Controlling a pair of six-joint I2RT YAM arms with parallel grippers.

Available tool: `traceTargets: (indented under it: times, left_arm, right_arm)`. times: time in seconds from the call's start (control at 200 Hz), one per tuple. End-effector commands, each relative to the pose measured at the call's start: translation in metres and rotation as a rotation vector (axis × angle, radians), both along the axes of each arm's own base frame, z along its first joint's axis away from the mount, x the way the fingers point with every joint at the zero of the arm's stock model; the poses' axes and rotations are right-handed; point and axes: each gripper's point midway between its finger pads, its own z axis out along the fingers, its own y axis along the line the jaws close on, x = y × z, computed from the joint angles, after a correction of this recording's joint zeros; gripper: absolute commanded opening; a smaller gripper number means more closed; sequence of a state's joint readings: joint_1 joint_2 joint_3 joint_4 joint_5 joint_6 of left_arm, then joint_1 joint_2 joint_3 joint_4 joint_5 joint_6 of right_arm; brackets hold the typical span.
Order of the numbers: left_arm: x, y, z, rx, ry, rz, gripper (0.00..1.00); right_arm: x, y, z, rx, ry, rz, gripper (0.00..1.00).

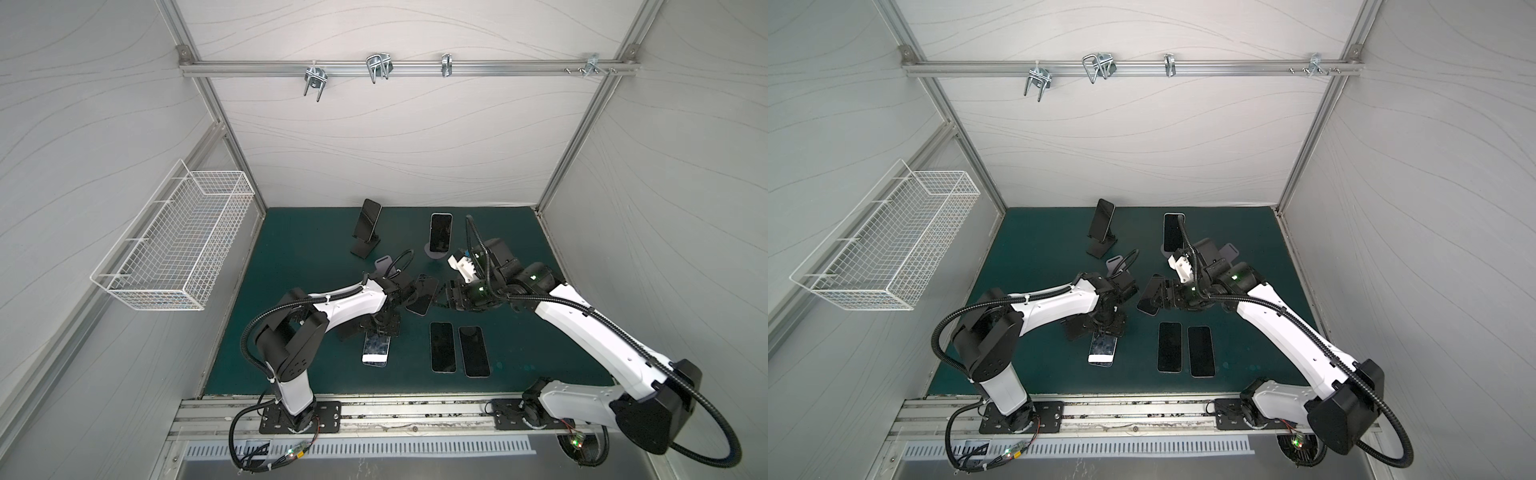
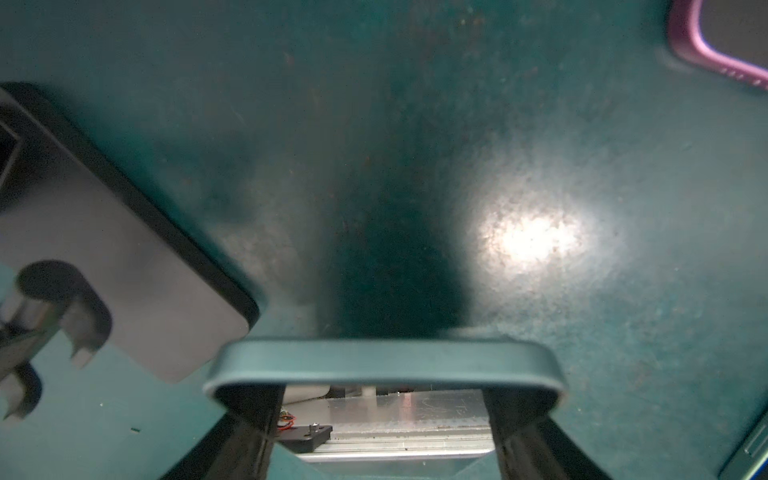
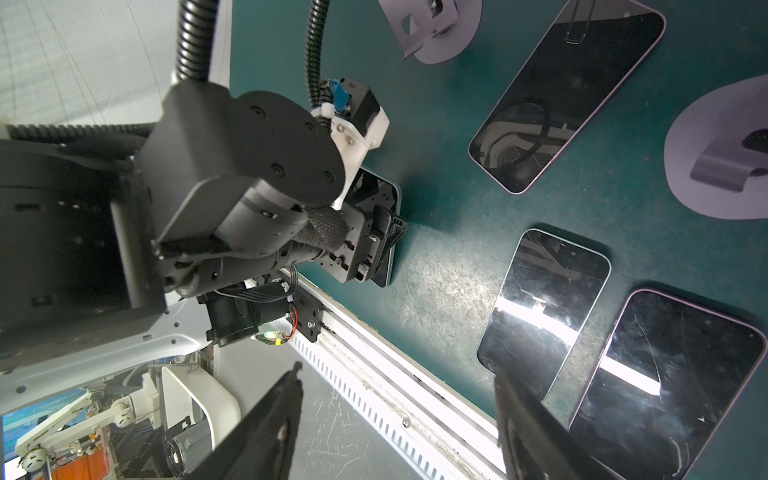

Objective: Remove the phone from the phone stand

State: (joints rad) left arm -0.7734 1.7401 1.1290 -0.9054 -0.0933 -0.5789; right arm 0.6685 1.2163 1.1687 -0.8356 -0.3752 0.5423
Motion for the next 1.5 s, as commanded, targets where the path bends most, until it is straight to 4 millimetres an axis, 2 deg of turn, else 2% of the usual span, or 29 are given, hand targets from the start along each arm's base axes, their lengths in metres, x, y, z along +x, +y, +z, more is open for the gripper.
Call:
traceTargets:
  times: [0.0,0.735,1.495]
  left_arm:
    - [0.0016,0.0005,-0.0022,0.012,-0.004,-0.002,0.63]
    - [-0.0011,0.0014,-0.0022,0.015,-0.009,0.013,0.64]
    - [-0.0001,0.0018,-0.0067,0.030,-0.006,0.009,0.67]
  right_arm:
    - [-0.0025,0.0013,0.0042,0.013,-0.017,0.011,0.74]
    - [-0.0063,-0.0046,0.0118,0.015,-0.029,-0.006,0.74]
    - [-0.0076,-0.0057,0.0045,0.005,-0.020,-0.003,0.74]
